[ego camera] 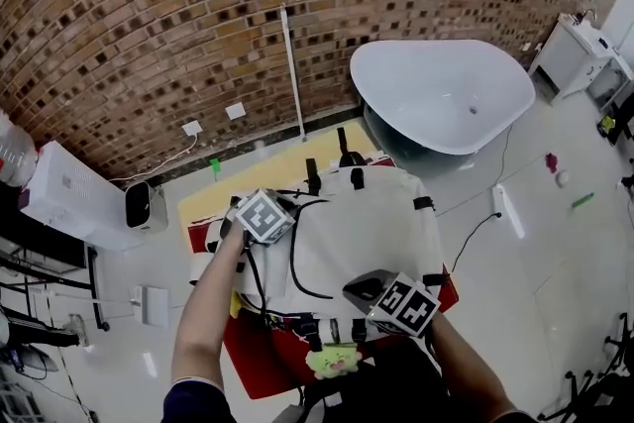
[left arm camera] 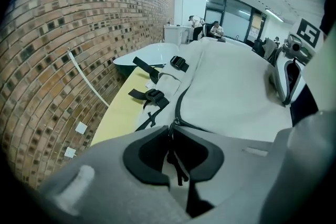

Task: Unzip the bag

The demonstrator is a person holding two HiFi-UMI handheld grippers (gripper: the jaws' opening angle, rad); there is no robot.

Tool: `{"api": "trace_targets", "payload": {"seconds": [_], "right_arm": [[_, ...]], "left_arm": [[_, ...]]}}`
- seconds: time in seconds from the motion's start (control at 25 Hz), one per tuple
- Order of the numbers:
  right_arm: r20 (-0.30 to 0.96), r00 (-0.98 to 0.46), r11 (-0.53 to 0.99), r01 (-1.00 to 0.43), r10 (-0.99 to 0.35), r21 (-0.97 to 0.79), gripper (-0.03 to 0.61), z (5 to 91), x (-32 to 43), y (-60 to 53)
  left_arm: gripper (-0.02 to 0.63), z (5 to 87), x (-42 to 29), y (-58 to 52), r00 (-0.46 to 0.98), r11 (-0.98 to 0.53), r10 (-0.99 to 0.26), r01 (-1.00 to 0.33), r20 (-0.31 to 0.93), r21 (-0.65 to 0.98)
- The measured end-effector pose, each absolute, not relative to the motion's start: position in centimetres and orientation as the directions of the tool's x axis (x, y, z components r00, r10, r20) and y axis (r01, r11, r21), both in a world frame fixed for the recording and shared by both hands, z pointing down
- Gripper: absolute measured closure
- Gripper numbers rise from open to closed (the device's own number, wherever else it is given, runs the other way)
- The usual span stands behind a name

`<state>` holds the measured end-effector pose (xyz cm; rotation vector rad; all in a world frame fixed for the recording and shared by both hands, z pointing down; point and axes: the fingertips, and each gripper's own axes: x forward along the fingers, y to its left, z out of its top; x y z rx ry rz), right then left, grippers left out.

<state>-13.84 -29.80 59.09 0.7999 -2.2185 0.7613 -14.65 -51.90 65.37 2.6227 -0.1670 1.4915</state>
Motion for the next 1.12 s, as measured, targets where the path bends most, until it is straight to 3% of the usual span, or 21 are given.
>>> {"api": "trace_targets", "payload": {"seconds": [0.48,0.68,1.12], "right_arm": [[0.749,-0.576,0.641,-0.717,-0.327,-0.272,0.572,59.7,-14.0,-29.5],[0.748,-0.575,0.639,-0.720,-0.331,-0.271,0.572,59.8,-14.0,-29.6],[0.743,-0.581,0.636,-0.720,-0.333,-0.278,0.572,60.0,-13.9,-29.5]], "left_arm": [[0.575,68.5,-12.4,-52.4,0.472,-0.999,0.015,0.033,0.881,-0.001],[0.577,68.2,-12.3,-53.4,0.440,-0.999,-0.004,0.029,0.898,-0.019],[0.575,66.7,-9.5,-53.3,0.537,-0.995,0.016,0.089,0.843,-0.038]]}}
